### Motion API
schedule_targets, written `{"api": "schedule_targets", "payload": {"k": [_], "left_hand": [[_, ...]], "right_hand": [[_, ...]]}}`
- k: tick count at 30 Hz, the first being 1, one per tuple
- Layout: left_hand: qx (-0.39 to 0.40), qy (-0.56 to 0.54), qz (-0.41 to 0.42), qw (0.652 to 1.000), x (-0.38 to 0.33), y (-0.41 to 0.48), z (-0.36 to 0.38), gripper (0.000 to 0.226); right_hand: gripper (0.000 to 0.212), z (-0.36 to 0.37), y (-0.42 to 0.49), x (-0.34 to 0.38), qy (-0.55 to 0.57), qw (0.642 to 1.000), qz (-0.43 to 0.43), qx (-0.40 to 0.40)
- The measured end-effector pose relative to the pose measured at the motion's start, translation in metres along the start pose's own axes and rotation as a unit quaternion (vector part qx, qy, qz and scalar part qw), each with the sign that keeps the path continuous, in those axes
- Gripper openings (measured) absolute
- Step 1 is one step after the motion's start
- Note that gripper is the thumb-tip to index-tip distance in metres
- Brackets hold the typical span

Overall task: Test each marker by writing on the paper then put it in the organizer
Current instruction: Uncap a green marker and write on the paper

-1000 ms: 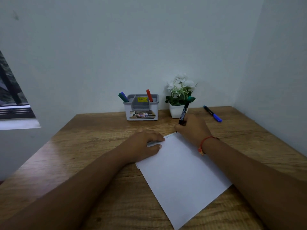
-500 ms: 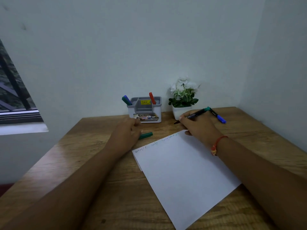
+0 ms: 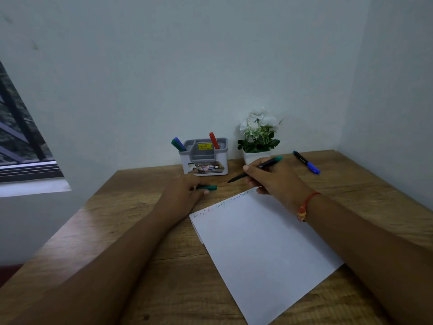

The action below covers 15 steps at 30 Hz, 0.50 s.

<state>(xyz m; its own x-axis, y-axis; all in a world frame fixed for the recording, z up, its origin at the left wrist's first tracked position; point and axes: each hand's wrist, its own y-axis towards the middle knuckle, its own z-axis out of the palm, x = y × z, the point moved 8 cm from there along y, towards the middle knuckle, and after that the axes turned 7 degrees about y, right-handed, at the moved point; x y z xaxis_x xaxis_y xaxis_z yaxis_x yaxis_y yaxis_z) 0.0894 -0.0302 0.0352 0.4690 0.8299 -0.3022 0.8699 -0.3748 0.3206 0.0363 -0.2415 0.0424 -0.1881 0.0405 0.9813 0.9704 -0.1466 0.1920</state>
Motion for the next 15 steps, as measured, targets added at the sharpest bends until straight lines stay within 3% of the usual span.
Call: {"api": "schedule_targets", "payload": {"k": [5,15], "left_hand": [[-0.039,-0.081,-0.003,0.996,-0.007,-0.007,-0.012,0.029],[-0.046,-0.089,0.013,0.995,-0.018,-0.011,-0.016,0.028]], "right_hand": [[0.009,0.006,-0.001,0.001,0.083,0.996,0.012,0.02],[0.011,0.01,-0.004,0.005,0.103,0.994,0.011,0.04]]}}
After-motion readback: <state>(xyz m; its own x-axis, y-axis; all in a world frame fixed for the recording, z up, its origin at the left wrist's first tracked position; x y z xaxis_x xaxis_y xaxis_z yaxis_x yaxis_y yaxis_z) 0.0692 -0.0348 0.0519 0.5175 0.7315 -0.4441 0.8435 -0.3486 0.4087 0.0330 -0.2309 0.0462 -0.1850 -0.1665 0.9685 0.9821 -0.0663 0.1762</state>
